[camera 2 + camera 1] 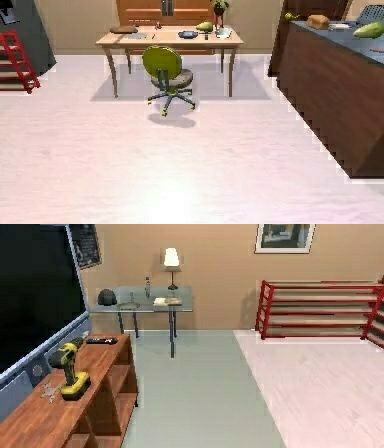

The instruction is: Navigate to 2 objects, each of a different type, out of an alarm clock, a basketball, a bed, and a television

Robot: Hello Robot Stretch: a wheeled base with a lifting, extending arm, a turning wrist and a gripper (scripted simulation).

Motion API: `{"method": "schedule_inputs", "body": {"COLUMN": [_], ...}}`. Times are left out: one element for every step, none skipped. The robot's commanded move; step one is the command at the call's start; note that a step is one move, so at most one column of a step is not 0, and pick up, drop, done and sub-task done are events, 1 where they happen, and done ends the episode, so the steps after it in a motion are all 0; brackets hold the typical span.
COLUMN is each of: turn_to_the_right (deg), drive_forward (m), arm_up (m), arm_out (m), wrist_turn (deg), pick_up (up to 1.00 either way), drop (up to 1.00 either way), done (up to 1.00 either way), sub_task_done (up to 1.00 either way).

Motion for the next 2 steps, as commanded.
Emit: {"method": "schedule_inputs", "body": {"turn_to_the_right": [45.0, 9.0], "drive_forward": [0.00, 0.00], "arm_up": [0.00, 0.00], "arm_out": [0.00, 0.00], "wrist_turn": [0.0, 0.0], "pick_up": [0.00, 0.00], "drop": [0.00, 0.00], "done": [0.00, 0.00], "sub_task_done": [0.00, 0.00]}}
